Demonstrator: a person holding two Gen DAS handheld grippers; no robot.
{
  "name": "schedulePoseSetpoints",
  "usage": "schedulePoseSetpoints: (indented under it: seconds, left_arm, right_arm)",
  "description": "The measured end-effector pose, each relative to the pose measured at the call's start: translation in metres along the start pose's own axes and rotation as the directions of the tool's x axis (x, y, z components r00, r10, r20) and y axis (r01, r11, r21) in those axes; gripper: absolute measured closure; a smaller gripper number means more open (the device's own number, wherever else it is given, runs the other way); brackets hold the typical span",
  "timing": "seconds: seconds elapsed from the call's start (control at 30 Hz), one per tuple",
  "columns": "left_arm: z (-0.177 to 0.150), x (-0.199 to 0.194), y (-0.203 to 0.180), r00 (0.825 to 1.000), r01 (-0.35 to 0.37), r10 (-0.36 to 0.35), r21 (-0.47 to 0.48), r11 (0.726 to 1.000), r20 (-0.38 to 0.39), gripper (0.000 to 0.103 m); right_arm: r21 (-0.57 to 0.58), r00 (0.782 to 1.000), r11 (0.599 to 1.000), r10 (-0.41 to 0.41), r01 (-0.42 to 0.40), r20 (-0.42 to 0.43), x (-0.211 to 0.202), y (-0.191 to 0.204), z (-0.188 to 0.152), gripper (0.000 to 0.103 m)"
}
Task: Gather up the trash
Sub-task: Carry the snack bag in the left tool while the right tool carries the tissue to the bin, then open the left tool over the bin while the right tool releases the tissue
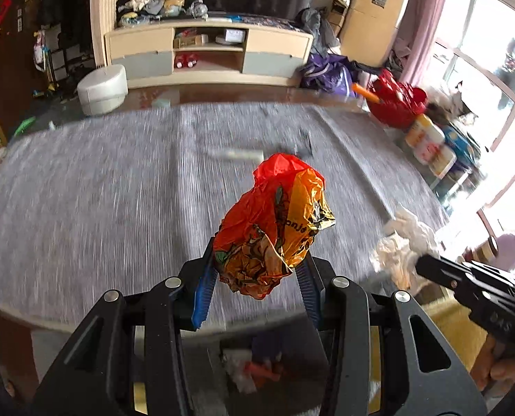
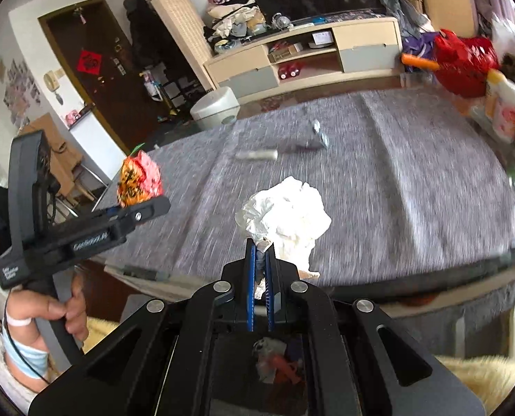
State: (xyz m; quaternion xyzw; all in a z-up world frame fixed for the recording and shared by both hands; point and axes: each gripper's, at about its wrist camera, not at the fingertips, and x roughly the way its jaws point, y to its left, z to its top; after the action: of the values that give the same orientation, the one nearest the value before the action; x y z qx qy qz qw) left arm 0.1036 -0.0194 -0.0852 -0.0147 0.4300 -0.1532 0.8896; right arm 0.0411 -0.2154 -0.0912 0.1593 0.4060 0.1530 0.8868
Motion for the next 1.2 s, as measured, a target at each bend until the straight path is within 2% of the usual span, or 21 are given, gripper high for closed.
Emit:
schedulePoseSetpoints:
  seconds: [0.17,0.33,0.53,0.67,0.9,1.1,1.2]
  left_arm:
    - [-0.055,-0.005,0.000,0.998,0.015,-0.015,0.009,1.000,-0.058,0.062]
    - [-0.105,0.001,-0.001,0.990,0.041,-0.044,-0.027,0.999,-0.130,0.062]
    - [-0.150,0.020,-0.012,0.979,0.052,-0.055,-0.017,0.998,-0.198,0.062]
    - [-0.172,0.037,-0.015,0.970,0.061,-0.065,-0.022,0.998,-0.232,0.062]
    - [-0.206,0.067,-0.010,0.953,0.058,-0.066,-0.036,0.998,-0.297,0.062]
    - [-0.209,0.072,-0.007,0.957,0.053,-0.059,-0.028,0.998,-0.284,0.062]
    - [-0.211,0.078,-0.005,0.953,0.046,-0.053,-0.031,0.998,-0.299,0.061]
  right_arm:
    - [0.018,0.999,1.000,0.003,-0.002,-0.038,0.003,0.009,-0.042,0.096]
    - [-0.006,0.998,1.000,-0.027,0.026,-0.051,0.006,0.017,-0.065,0.096]
    - [0.027,0.994,0.998,-0.047,0.050,-0.099,0.018,0.003,-0.094,0.096]
    - [0.030,0.987,0.999,-0.028,0.033,-0.155,0.032,-0.005,-0.118,0.096]
    - [0.035,0.976,0.999,-0.023,0.031,-0.219,0.052,-0.018,-0.132,0.096]
    - [0.048,0.963,0.999,-0.003,0.016,-0.269,0.071,-0.025,-0.135,0.096]
    - [0.047,0.957,0.999,0.011,0.003,-0.291,0.080,-0.025,-0.135,0.096]
